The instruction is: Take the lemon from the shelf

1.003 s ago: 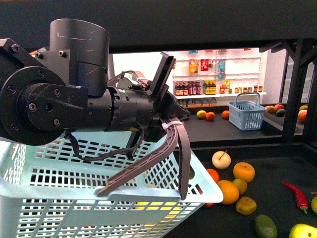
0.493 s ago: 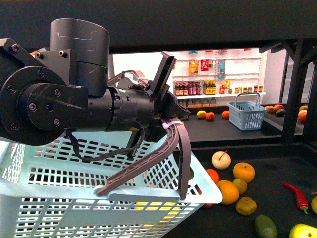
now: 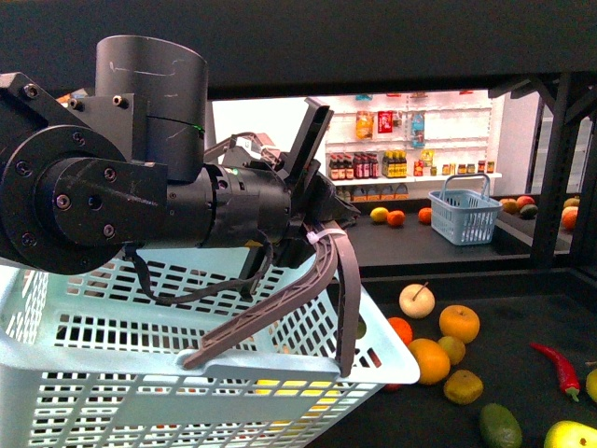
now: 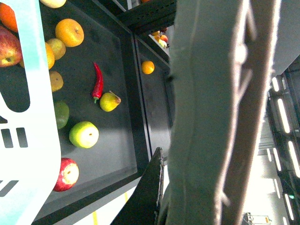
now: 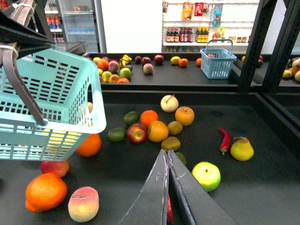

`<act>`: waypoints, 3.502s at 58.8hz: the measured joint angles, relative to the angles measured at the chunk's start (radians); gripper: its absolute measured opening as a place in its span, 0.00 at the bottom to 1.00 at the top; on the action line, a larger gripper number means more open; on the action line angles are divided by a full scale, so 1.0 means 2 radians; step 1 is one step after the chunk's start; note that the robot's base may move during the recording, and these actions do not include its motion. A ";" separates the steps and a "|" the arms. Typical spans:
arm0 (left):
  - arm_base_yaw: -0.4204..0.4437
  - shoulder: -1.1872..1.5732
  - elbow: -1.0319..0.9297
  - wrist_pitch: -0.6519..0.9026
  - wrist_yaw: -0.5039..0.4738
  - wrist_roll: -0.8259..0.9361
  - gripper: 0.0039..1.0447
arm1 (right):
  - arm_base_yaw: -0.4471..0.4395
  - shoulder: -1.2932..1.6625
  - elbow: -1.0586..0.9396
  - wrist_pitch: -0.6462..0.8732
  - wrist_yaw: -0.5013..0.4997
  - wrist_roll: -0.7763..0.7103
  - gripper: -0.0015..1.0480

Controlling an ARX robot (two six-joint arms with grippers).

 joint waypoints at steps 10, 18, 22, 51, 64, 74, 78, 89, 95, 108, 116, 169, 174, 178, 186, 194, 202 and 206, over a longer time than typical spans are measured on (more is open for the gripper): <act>0.000 0.001 0.000 0.000 0.000 0.000 0.06 | 0.000 -0.001 0.000 0.000 0.000 0.000 0.11; 0.000 0.001 0.000 0.000 -0.001 -0.001 0.06 | 0.000 -0.001 0.000 0.000 0.000 0.000 0.31; 0.000 0.001 0.000 0.000 -0.001 0.000 0.06 | 0.000 -0.001 0.000 0.000 0.000 0.000 0.41; -0.002 0.001 -0.001 0.012 -0.041 -0.002 0.06 | 0.000 -0.001 0.000 0.000 0.000 0.001 0.93; 0.018 0.001 -0.003 0.049 -0.177 -0.030 0.06 | 0.000 -0.001 0.000 0.000 0.000 0.001 0.93; 0.076 -0.005 -0.021 0.115 -0.255 -0.105 0.06 | 0.000 -0.001 0.000 0.000 0.000 0.001 0.93; 0.101 -0.008 -0.023 0.127 -0.272 -0.131 0.06 | 0.000 -0.001 0.000 0.000 0.000 0.001 0.93; 0.181 -0.014 -0.027 0.170 -0.277 -0.182 0.06 | 0.000 -0.001 0.000 0.000 0.000 0.001 0.93; 0.221 -0.015 -0.035 0.207 -0.282 -0.201 0.06 | 0.000 -0.001 0.000 0.000 0.000 0.001 0.93; 0.298 -0.016 -0.066 0.301 -0.294 -0.248 0.06 | 0.000 -0.001 0.000 0.000 0.000 0.001 0.93; 0.331 -0.011 -0.074 0.345 -0.289 -0.258 0.05 | 0.000 -0.001 0.000 0.000 0.000 0.001 0.93; 0.421 0.096 -0.073 0.450 -0.136 -0.255 0.39 | 0.000 -0.001 0.000 0.000 0.000 0.001 0.93; 0.424 0.096 -0.081 0.449 -0.132 -0.245 0.56 | 0.000 -0.001 0.000 0.000 0.000 0.001 0.93; 0.426 0.096 -0.087 0.445 -0.127 -0.241 0.68 | 0.000 -0.001 0.000 0.000 0.000 0.001 0.93; 0.428 0.083 -0.099 0.430 -0.121 -0.234 0.90 | 0.000 -0.001 0.000 0.000 0.000 0.001 0.93; 0.433 0.049 -0.114 0.409 -0.110 -0.218 0.92 | 0.000 -0.001 0.000 0.000 0.000 0.001 0.93; 0.435 0.007 -0.137 0.381 -0.108 -0.194 0.93 | 0.000 -0.001 0.000 0.000 0.000 0.001 0.93; 0.435 -0.011 -0.150 0.365 -0.109 -0.185 0.93 | 0.000 -0.001 0.000 0.000 0.000 0.001 0.93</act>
